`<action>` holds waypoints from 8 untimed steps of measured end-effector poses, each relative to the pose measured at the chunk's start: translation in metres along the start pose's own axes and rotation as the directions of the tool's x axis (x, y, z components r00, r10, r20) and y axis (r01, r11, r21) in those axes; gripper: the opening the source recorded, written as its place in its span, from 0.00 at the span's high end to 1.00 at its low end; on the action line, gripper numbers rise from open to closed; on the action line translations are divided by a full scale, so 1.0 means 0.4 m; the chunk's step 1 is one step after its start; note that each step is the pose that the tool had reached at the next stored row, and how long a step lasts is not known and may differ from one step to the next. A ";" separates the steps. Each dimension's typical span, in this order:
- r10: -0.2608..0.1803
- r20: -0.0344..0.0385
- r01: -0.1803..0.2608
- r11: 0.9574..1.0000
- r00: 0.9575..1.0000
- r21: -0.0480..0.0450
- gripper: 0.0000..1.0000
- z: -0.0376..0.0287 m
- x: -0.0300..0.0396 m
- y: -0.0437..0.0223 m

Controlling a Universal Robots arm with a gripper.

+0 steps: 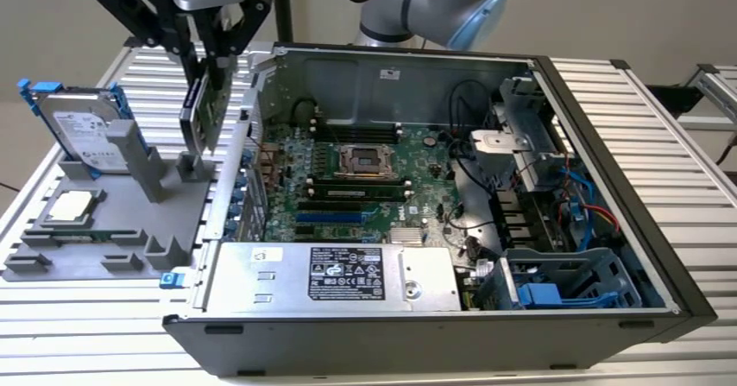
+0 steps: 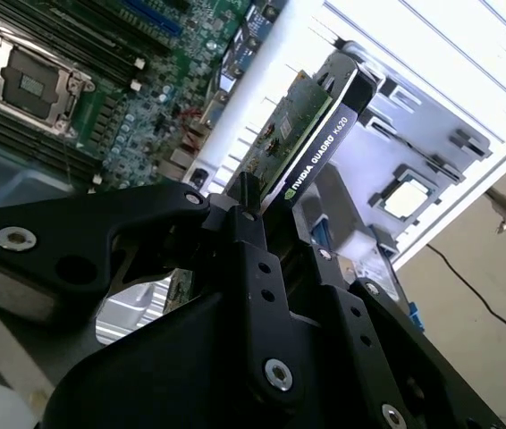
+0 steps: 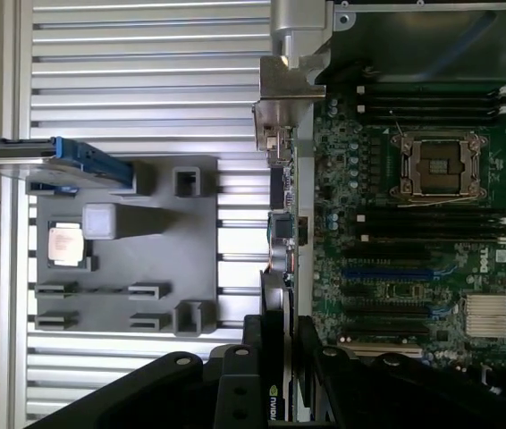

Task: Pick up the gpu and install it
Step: 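Pick up the gpu and move the gpu toward the slot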

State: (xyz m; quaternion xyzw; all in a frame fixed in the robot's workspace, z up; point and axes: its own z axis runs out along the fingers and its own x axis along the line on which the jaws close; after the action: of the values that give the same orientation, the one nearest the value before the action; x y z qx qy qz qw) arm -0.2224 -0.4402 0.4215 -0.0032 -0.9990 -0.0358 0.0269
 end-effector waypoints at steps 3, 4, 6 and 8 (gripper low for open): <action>0.000 0.000 0.000 1.000 1.000 0.000 1.00 -0.001 -0.009 0.000; 0.000 0.000 0.000 1.000 1.000 0.000 1.00 -0.001 -0.011 0.000; 0.000 0.001 0.000 1.000 1.000 0.000 1.00 -0.001 -0.016 0.000; 0.000 0.002 0.000 1.000 1.000 0.000 1.00 -0.001 -0.021 0.000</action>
State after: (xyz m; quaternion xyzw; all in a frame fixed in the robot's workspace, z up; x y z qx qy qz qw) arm -0.2140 -0.4402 0.4215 -0.0031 -0.9990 -0.0358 0.0260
